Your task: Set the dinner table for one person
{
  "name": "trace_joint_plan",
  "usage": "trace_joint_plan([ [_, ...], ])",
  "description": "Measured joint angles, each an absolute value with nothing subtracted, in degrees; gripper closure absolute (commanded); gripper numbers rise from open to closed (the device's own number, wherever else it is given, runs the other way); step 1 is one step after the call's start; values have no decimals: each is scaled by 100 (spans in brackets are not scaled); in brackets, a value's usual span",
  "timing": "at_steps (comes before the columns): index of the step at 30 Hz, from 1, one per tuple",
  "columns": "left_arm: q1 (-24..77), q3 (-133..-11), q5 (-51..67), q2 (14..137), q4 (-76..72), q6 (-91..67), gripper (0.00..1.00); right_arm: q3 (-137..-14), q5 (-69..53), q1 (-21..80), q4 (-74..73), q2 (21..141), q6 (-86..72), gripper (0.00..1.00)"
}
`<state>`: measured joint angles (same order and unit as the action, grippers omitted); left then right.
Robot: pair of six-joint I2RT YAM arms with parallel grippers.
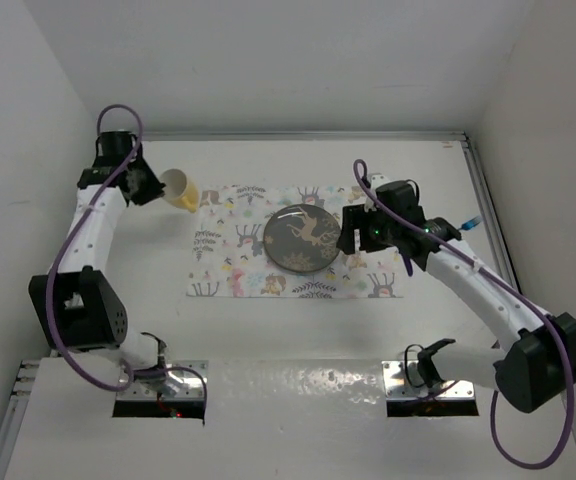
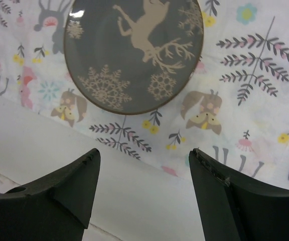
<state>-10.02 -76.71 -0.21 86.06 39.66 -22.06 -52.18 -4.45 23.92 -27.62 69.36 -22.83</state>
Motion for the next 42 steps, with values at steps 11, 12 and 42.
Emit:
trace_joint_plan([
  [11,1566,-7605,-287,8678,3719,-3389,100,-6493,351,3870,-3120,7915,-2268,30],
  [12,1739,-7647,-314,8766,3721,-3461,100,-6613,419,3970,-3159,8029,-2268,31],
  [42,2521,-7994,-464,9268,3535,-3938,100,-7773,1625,4862,-2543,9813,-2344,56],
])
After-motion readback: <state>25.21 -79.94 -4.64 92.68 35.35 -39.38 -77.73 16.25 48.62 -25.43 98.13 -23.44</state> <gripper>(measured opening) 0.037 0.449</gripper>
